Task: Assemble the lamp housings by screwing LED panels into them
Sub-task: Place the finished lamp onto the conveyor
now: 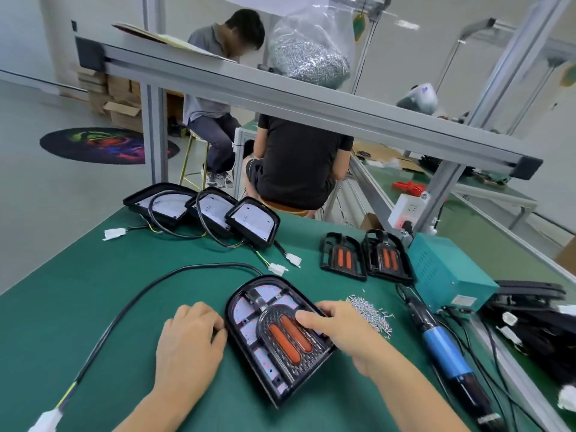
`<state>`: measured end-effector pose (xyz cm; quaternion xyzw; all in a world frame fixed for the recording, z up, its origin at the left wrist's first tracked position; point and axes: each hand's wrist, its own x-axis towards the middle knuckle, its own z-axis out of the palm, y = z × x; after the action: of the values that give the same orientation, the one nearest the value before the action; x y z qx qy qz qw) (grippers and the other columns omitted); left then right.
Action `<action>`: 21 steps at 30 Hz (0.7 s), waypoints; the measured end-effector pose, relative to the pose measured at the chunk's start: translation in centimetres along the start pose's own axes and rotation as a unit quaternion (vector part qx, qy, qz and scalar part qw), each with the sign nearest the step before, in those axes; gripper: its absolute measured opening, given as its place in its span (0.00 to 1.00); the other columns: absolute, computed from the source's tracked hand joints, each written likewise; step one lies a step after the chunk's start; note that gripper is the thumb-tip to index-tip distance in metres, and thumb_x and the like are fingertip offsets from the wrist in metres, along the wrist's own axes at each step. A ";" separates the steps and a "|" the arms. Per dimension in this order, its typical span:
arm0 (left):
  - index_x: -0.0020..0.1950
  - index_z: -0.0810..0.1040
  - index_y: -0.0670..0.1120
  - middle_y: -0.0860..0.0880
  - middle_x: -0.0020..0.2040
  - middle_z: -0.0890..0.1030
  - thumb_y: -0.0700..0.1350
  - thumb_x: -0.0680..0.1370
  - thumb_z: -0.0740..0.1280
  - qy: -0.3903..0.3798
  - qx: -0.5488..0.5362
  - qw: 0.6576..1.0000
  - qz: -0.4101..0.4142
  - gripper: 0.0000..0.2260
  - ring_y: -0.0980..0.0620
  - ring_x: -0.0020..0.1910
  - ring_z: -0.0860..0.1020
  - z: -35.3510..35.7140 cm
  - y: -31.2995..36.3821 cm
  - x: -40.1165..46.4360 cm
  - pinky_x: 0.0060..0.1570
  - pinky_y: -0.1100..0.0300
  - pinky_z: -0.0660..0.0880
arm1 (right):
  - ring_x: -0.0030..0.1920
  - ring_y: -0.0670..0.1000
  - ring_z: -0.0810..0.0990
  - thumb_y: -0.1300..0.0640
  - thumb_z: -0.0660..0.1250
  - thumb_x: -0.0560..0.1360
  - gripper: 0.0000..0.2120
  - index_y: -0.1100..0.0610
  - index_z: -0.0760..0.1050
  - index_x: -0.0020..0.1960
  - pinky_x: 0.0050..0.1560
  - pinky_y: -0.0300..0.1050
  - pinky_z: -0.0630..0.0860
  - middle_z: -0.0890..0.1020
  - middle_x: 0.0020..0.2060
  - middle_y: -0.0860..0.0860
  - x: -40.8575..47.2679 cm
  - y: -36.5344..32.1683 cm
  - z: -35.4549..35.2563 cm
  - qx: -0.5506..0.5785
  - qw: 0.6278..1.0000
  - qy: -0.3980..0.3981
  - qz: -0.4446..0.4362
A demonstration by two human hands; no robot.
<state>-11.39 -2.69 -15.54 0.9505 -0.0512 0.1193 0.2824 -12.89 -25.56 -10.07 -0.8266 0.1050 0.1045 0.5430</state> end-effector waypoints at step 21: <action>0.47 0.82 0.50 0.56 0.47 0.84 0.33 0.77 0.63 -0.102 -0.385 0.915 -0.067 0.14 0.59 0.48 0.79 -1.9 2.0 -0.2 0.48 0.70 0.71 | 0.42 0.47 0.83 0.53 0.74 0.71 0.05 0.52 0.81 0.45 0.49 0.46 0.78 0.85 0.40 0.45 -3.0 0.3 2.7 0.077 0.965 0.203 -0.149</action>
<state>-12.26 -3.32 -13.04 0.7764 -0.0576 -0.0269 0.6271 -15.99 -23.02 -10.56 -0.7923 0.0962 -0.1556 0.5821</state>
